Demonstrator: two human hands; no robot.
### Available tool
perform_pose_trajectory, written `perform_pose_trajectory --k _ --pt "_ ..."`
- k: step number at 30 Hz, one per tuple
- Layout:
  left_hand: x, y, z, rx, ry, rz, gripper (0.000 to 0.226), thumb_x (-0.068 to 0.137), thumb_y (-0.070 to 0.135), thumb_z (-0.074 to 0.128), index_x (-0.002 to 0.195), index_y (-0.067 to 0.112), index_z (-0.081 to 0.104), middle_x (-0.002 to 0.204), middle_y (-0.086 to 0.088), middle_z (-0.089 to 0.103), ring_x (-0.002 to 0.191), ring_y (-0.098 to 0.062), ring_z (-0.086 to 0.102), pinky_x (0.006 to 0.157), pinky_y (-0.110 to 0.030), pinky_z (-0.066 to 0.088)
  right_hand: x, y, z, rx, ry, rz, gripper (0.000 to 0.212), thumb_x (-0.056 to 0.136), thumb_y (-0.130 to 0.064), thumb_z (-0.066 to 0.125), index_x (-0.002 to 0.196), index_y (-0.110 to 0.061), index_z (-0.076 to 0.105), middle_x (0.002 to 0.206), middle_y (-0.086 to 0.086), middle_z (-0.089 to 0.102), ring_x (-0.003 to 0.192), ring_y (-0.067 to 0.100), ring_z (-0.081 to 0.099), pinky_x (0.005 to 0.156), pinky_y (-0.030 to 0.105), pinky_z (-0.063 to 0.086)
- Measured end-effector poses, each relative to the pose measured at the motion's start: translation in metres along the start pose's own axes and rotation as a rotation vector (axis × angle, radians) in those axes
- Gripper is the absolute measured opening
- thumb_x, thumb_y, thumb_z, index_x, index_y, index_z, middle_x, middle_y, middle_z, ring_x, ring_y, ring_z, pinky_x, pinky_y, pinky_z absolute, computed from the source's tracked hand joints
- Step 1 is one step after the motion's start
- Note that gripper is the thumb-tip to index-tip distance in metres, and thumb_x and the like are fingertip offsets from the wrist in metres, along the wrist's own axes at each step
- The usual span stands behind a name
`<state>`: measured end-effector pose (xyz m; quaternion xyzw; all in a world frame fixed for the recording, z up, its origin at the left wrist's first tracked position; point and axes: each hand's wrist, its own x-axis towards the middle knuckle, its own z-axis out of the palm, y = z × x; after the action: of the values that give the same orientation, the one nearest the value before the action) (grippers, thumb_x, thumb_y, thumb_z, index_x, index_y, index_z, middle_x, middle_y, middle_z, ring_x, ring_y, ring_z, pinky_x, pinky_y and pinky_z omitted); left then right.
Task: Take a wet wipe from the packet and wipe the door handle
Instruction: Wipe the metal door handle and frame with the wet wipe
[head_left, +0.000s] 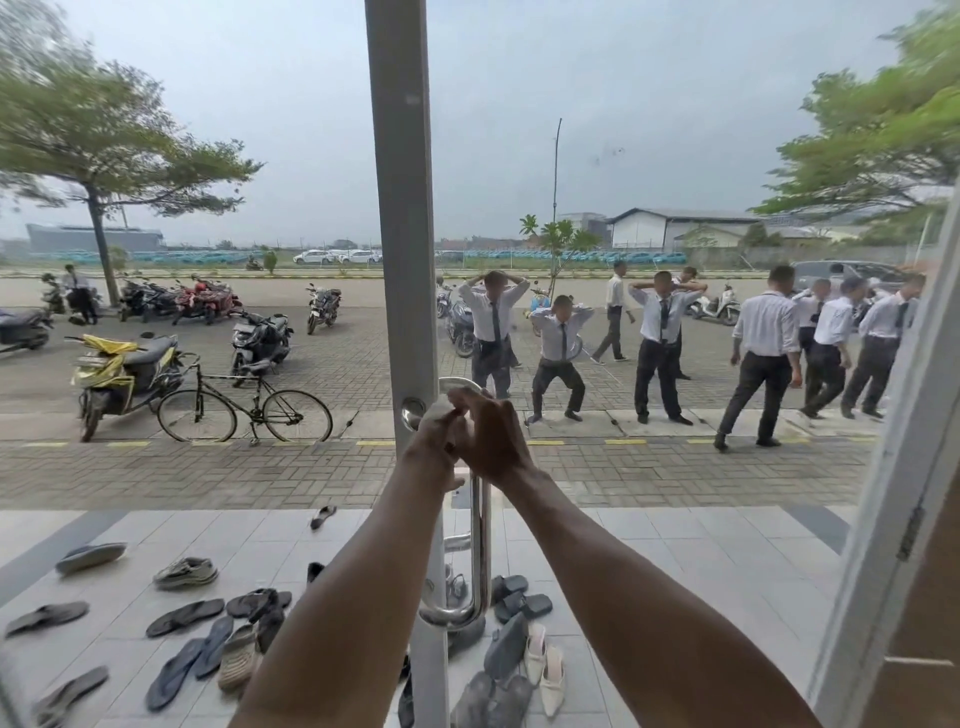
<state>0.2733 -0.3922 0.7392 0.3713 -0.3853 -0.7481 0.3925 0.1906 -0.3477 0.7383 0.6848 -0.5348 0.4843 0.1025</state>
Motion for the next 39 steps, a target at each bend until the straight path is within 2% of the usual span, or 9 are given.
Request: perform_pose_trajectory --k 2,7,10,16,18,22,25,31,39 --pt "0.002 -0.002 -0.004 0.025 0.007 -0.003 0.047 0.099 0.047 0.043 0.132 0.017 0.059 0.129 -0.006 0.065 0.134 -0.03 0.05 0.08 -0.041 0.044 0.001 0.001 0.002 0.016 0.041 -0.014 0.028 0.09 -0.009 0.057 0.117 -0.004 0.061 0.105 0.017 0.073 0.095 0.029 0.07 0.079 0.037 0.059" --pt "0.009 0.002 -0.016 -0.055 0.058 0.036 0.044 0.092 0.057 0.053 0.095 0.015 0.067 0.081 -0.007 0.07 0.083 -0.023 0.065 0.098 -0.043 0.05 -0.007 -0.008 0.014 -0.01 0.051 -0.005 0.037 0.082 -0.011 0.067 0.117 -0.005 0.057 0.102 0.014 0.07 0.092 0.03 0.069 0.075 0.031 0.056" --pt "0.004 0.009 -0.022 -0.229 -0.041 -0.008 0.062 0.085 0.07 0.053 0.061 0.014 0.067 0.053 -0.002 0.063 0.046 -0.017 0.06 0.053 -0.019 0.05 -0.013 -0.006 0.022 -0.138 -0.077 0.007 0.037 0.082 -0.025 0.069 0.114 -0.008 0.062 0.103 0.013 0.073 0.1 0.03 0.068 0.096 0.039 0.051" --pt "0.005 0.013 -0.023 -0.259 -0.031 0.055 0.063 0.086 0.08 0.038 0.102 0.029 0.072 0.081 -0.007 0.07 0.079 -0.022 0.064 0.07 -0.029 0.047 0.001 -0.007 0.034 -0.527 -0.162 -0.152 0.023 0.095 -0.017 0.052 0.109 -0.009 0.067 0.1 0.01 0.074 0.094 0.023 0.071 0.12 0.034 0.026" --pt "0.005 0.014 -0.027 -0.156 0.201 0.134 0.067 0.096 0.067 0.033 0.135 0.021 0.06 0.116 -0.012 0.071 0.106 -0.026 0.068 0.076 -0.023 0.052 0.005 -0.007 0.034 -0.545 -0.189 -0.161 0.024 0.095 -0.011 0.052 0.114 -0.009 0.067 0.101 0.008 0.075 0.095 0.021 0.072 0.121 0.033 0.024" --pt "0.005 0.014 -0.047 0.395 0.919 0.403 0.038 0.089 0.028 0.051 0.119 0.012 0.068 0.119 -0.017 0.07 0.11 -0.036 0.066 0.096 -0.042 0.052 -0.007 0.003 0.026 -0.527 -0.16 -0.192 0.024 0.086 -0.006 0.063 0.109 -0.005 0.07 0.101 0.01 0.074 0.094 0.026 0.071 0.111 0.036 0.04" --pt "0.011 0.015 -0.062 0.865 0.638 0.791 0.034 0.083 0.005 0.059 0.106 0.02 0.078 0.111 -0.006 0.077 0.109 -0.022 0.07 0.094 -0.029 0.052 -0.019 0.017 0.013 -0.475 -0.12 -0.124 0.026 0.091 -0.013 0.057 0.115 -0.009 0.066 0.103 0.01 0.074 0.096 0.027 0.071 0.106 0.037 0.047" --pt "0.013 0.026 -0.079 1.193 0.456 0.923 0.031 0.075 0.005 0.069 0.094 0.027 0.08 0.096 -0.006 0.078 0.102 -0.025 0.072 0.08 -0.024 0.049 -0.007 0.01 0.011 -0.439 -0.152 -0.039 0.019 0.09 -0.019 0.059 0.1 -0.007 0.07 0.094 0.016 0.074 0.097 0.032 0.068 0.091 0.037 0.052" --pt "0.012 0.031 -0.083 1.288 0.372 0.977 0.023 0.082 0.018 0.065 0.098 0.027 0.079 0.095 -0.005 0.078 0.098 -0.021 0.074 0.079 -0.028 0.055 0.013 -0.013 0.052 -0.512 -0.238 -0.134 0.032 0.082 0.007 0.055 0.108 -0.008 0.067 0.094 0.013 0.075 0.096 0.027 0.071 0.122 0.036 0.023"
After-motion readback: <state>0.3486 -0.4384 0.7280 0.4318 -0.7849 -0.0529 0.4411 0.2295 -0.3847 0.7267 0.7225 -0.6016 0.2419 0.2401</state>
